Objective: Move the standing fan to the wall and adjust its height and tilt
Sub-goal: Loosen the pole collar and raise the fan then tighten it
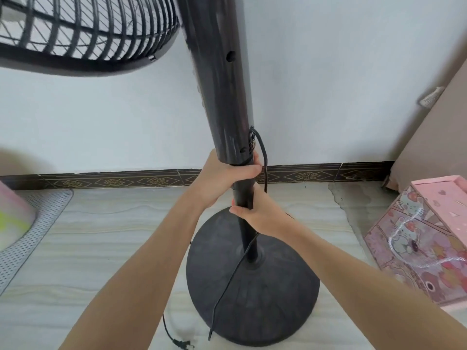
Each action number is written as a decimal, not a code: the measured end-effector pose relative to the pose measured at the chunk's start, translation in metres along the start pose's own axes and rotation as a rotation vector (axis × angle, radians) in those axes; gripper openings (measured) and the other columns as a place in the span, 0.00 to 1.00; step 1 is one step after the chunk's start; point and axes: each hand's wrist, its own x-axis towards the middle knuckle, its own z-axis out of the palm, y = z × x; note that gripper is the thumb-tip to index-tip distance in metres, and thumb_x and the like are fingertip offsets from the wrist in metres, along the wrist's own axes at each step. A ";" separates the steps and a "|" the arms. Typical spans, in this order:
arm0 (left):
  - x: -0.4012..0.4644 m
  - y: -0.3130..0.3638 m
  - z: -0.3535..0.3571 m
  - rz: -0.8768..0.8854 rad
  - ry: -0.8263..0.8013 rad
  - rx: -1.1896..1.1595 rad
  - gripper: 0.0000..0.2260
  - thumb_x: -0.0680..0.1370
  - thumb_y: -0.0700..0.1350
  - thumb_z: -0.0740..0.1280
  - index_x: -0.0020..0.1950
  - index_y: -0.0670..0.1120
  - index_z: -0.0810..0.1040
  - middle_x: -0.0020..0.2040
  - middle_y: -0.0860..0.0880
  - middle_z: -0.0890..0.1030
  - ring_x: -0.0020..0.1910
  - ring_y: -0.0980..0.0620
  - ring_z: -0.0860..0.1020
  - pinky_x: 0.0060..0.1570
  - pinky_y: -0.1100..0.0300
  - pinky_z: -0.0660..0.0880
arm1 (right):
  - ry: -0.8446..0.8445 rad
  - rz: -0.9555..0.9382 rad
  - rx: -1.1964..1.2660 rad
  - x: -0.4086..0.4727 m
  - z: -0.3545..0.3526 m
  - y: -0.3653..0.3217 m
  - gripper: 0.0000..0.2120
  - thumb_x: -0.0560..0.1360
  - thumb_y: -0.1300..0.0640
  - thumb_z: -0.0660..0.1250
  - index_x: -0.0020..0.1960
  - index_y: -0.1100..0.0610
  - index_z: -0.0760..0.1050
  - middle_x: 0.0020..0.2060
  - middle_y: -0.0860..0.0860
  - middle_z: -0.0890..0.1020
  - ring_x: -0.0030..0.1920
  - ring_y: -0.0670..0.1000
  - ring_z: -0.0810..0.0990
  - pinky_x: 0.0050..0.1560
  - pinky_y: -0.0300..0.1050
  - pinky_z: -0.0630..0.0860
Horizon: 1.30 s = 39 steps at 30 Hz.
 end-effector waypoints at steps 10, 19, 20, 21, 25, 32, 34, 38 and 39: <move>0.035 0.003 0.015 -0.032 -0.091 0.077 0.05 0.70 0.35 0.69 0.41 0.43 0.77 0.42 0.47 0.78 0.42 0.54 0.77 0.46 0.61 0.75 | 0.225 0.010 0.027 0.005 -0.020 0.011 0.17 0.75 0.60 0.64 0.61 0.58 0.63 0.48 0.51 0.76 0.49 0.51 0.76 0.46 0.41 0.70; 0.048 0.005 0.054 -0.080 0.158 0.010 0.04 0.69 0.36 0.70 0.39 0.43 0.77 0.36 0.47 0.78 0.35 0.54 0.76 0.38 0.62 0.77 | 0.371 -0.006 0.069 0.007 -0.037 0.021 0.14 0.75 0.60 0.65 0.56 0.56 0.62 0.46 0.49 0.74 0.44 0.43 0.73 0.35 0.28 0.69; 0.046 0.004 0.063 -0.094 0.283 -0.007 0.04 0.68 0.38 0.71 0.39 0.43 0.76 0.33 0.48 0.77 0.33 0.52 0.75 0.37 0.59 0.77 | 0.369 -0.013 0.081 0.007 -0.035 0.021 0.13 0.75 0.61 0.64 0.54 0.55 0.61 0.44 0.47 0.74 0.42 0.42 0.73 0.35 0.27 0.69; 0.043 0.003 0.069 -0.098 0.396 -0.014 0.05 0.68 0.39 0.71 0.40 0.42 0.76 0.31 0.49 0.76 0.31 0.51 0.75 0.36 0.58 0.76 | 0.371 -0.023 0.092 0.007 -0.034 0.020 0.13 0.75 0.62 0.64 0.53 0.55 0.61 0.42 0.46 0.73 0.41 0.41 0.72 0.36 0.28 0.68; 0.036 0.004 0.047 -0.095 0.123 -0.015 0.10 0.72 0.39 0.70 0.52 0.43 0.76 0.41 0.51 0.80 0.40 0.56 0.78 0.42 0.63 0.77 | 0.328 -0.019 0.084 0.005 -0.032 0.020 0.14 0.76 0.60 0.63 0.55 0.52 0.60 0.43 0.45 0.73 0.42 0.40 0.73 0.38 0.33 0.69; 0.028 -0.003 0.028 -0.009 0.005 0.265 0.17 0.71 0.39 0.71 0.58 0.44 0.71 0.53 0.51 0.79 0.50 0.67 0.75 0.50 0.75 0.69 | 0.089 0.013 -0.035 0.003 -0.055 0.020 0.16 0.76 0.58 0.64 0.60 0.57 0.64 0.47 0.46 0.73 0.51 0.48 0.73 0.58 0.47 0.70; 0.026 -0.005 0.041 0.017 0.213 0.271 0.21 0.68 0.41 0.75 0.56 0.46 0.70 0.48 0.54 0.78 0.46 0.67 0.74 0.41 0.78 0.68 | 0.148 0.009 -0.036 0.001 -0.051 0.021 0.19 0.76 0.58 0.63 0.64 0.57 0.61 0.50 0.45 0.73 0.52 0.47 0.71 0.57 0.44 0.67; 0.027 -0.002 0.042 -0.008 0.197 0.261 0.23 0.68 0.41 0.75 0.59 0.45 0.69 0.49 0.56 0.77 0.48 0.61 0.75 0.41 0.78 0.70 | 0.120 0.033 -0.027 0.000 -0.051 0.016 0.26 0.76 0.58 0.63 0.70 0.57 0.56 0.61 0.48 0.71 0.61 0.47 0.69 0.60 0.41 0.64; 0.027 0.000 0.037 -0.035 0.092 0.215 0.21 0.71 0.38 0.72 0.61 0.44 0.69 0.52 0.53 0.78 0.51 0.57 0.76 0.45 0.76 0.72 | 0.100 0.037 -0.030 0.001 -0.054 0.016 0.26 0.76 0.58 0.64 0.70 0.56 0.57 0.62 0.49 0.72 0.63 0.49 0.70 0.61 0.42 0.64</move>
